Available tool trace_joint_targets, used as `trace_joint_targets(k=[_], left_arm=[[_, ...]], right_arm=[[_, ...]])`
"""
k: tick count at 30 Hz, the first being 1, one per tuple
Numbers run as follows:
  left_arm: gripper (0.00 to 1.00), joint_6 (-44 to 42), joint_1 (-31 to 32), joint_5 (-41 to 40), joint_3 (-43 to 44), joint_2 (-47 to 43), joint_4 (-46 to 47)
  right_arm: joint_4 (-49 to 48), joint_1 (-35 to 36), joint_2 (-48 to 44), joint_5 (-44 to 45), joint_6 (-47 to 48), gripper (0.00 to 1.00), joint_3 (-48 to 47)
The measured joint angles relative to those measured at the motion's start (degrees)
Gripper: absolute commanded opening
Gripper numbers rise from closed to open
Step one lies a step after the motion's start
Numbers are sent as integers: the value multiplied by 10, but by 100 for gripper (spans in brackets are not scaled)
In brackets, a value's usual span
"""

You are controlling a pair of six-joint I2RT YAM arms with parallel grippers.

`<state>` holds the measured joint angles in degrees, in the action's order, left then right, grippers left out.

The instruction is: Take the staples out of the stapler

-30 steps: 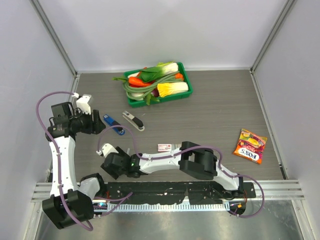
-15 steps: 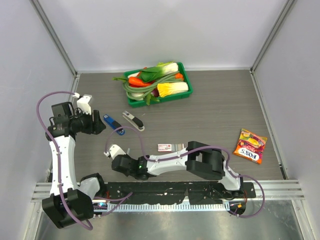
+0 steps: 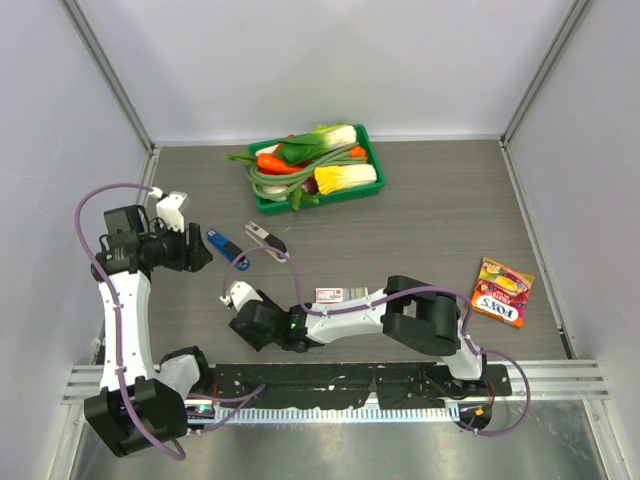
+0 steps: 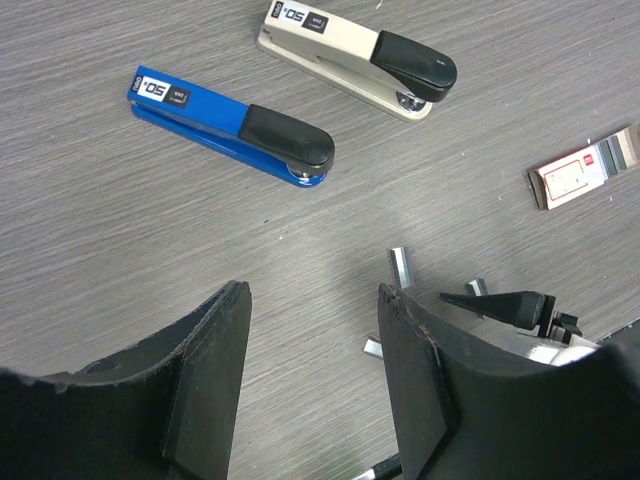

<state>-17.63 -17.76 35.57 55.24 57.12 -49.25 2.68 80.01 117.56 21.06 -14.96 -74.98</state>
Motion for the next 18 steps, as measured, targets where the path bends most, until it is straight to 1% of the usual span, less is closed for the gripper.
trace_joint_targets(k=[13,18], left_arm=[[58,-18,0,5,0,0,-10],[58,-21,0,5,0,0,-9]], right_arm=[[-29,0,0,-58,13,65,0],[-29,0,2,-68,14,63,-13]])
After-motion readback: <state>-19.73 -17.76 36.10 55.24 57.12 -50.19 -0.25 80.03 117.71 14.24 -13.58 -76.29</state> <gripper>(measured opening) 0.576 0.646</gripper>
